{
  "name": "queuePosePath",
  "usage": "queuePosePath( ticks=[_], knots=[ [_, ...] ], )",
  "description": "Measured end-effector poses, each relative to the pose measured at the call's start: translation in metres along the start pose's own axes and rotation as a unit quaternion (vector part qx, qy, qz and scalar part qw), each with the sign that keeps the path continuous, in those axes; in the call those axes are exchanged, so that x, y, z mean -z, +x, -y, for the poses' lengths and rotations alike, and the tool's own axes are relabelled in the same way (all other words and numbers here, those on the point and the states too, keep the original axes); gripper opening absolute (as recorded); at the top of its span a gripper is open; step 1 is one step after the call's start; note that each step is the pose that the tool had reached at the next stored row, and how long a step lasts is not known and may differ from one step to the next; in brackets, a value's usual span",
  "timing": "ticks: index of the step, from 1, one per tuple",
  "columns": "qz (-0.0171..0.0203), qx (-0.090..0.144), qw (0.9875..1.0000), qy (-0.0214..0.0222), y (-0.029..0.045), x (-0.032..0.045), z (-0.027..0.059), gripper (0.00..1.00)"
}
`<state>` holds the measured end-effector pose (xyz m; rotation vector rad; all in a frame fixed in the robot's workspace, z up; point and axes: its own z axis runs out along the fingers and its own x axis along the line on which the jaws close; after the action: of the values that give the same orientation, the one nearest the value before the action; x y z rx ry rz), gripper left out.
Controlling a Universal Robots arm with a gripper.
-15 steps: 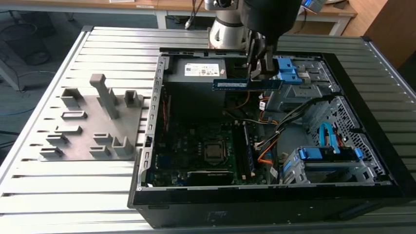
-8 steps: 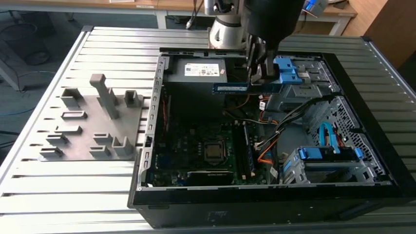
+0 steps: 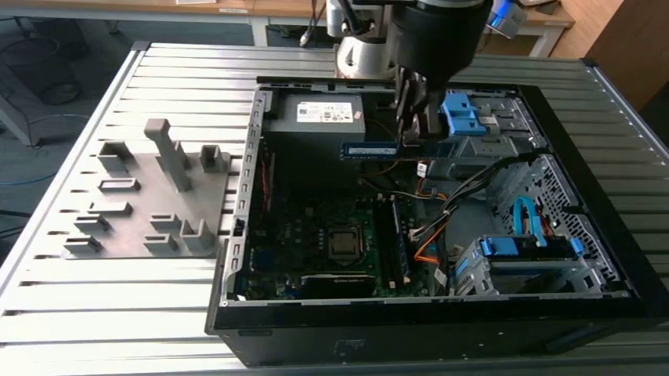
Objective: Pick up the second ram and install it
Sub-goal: 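Pick up the second ram and move it above second insertion slot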
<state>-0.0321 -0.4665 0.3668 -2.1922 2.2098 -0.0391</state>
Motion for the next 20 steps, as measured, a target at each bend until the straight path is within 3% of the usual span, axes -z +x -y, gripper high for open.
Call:
queuePosePath(
  ticks=[20],
  knots=[
    [-0.0001,0.000,1.0000,0.0000,0.0054,-0.0110,-0.0005,0.14]
  ],
)
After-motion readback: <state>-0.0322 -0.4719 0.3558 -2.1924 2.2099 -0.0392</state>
